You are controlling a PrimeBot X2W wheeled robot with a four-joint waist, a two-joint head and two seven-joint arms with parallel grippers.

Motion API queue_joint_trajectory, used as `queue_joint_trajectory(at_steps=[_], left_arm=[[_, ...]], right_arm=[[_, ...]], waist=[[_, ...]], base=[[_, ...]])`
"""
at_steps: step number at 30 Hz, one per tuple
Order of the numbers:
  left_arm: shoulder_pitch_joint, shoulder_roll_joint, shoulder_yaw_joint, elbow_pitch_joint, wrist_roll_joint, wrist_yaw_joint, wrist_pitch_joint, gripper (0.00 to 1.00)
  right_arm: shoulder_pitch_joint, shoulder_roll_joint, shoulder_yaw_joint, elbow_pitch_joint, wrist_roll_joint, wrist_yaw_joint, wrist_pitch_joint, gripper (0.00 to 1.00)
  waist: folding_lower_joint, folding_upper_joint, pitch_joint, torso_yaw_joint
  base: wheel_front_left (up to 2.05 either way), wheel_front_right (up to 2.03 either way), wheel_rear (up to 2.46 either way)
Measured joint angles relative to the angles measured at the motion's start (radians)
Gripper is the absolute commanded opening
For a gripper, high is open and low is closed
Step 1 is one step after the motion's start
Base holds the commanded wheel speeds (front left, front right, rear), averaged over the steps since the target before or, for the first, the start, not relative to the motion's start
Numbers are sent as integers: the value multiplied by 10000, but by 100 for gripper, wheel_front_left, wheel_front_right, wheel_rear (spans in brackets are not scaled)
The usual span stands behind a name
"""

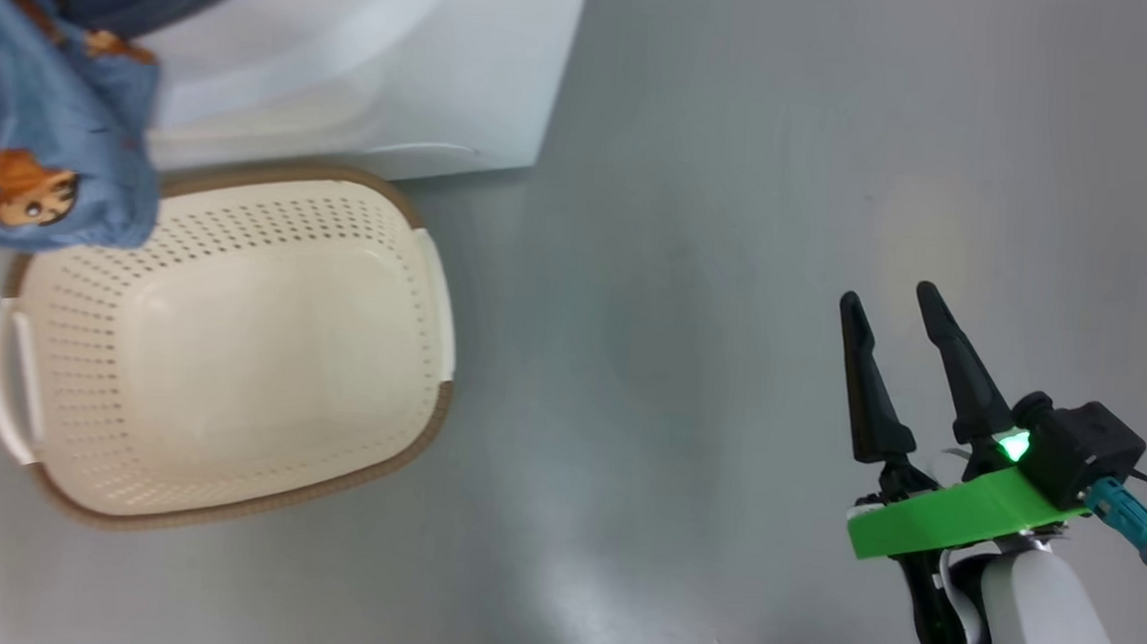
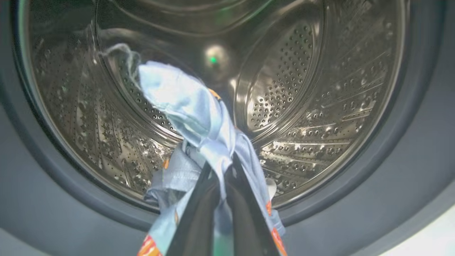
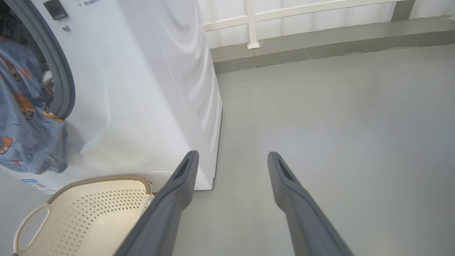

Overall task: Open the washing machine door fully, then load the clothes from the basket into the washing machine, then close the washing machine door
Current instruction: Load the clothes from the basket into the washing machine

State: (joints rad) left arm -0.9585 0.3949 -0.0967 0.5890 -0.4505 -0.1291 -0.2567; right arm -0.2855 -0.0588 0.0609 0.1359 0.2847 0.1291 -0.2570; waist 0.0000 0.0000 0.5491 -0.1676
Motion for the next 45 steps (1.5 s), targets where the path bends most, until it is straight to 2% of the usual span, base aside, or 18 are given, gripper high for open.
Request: queue_joint_trajectory(at_steps=[6, 12, 16, 21, 26, 29, 34, 35, 37, 39, 40, 45], left_arm=[[-1149, 389, -677, 1770, -309, 0, 2, 0], [-2048, 763, -1235, 2821, -541, 0, 2, 0], [-2729, 1039, -1060, 2742, -550, 0, 4, 0], [-3366, 1325, 94, 1425, 274, 0, 0, 0], [-3313, 1057, 1116, 242, 1227, 0, -2, 0], [-2934, 878, 579, 541, 1377, 0, 0, 0], [-2715, 840, -343, 1801, 1266, -2, 0, 0], [-2731, 863, -523, 2069, 1256, -2, 2, 5], [-2891, 855, -878, 2778, 989, -2, 2, 31], [-3081, 867, -1250, 3175, 949, -2, 2, 93], [-3208, 855, -1344, 3371, 836, -2, 0, 100], [-3650, 886, -1778, 3777, 487, -2, 2, 100]], right_arm=[[-27, 40, 303, -6, 150, 0, 0, 100], [-34, 59, 577, -67, 351, 0, 0, 100], [-35, 65, 631, -136, 376, 0, 0, 100], [-121, 71, 673, -203, 426, 0, 0, 100], [-247, 73, 754, -282, 437, 0, 0, 100], [-248, 75, 825, -280, 439, 0, 0, 100], [-249, 77, 882, -272, 702, 0, 0, 100], [-249, 77, 892, -270, 717, 0, 0, 100], [-249, 77, 915, -263, 717, 0, 0, 100], [-249, 77, 924, -259, 723, 0, 0, 100], [-249, 77, 930, -255, 731, 0, 0, 100], [-249, 77, 938, -249, 779, 0, 0, 100]], waist=[[0, 0, 337, -454], [0, 0, 594, -845], [0, 0, 746, -1042], [0, 0, 974, -1207], [0, 0, 1195, -1319], [0, 0, 1218, -1319], [0, 0, 1196, -1301], [0, 0, 1184, -1300], [0, 0, 1159, -1293], [0, 0, 1138, -1280], [0, 0, 1126, -1275], [0, 0, 1093, -1234]], base=[[0, 0, 0], [0, 0, 0], [0, 0, 0], [0, 0, 0], [0, 0, 0], [0, 0, 0], [0, 0, 0], [0, 0, 0], [0, 0, 0], [0, 0, 0], [0, 0, 0], [0, 0, 0]])
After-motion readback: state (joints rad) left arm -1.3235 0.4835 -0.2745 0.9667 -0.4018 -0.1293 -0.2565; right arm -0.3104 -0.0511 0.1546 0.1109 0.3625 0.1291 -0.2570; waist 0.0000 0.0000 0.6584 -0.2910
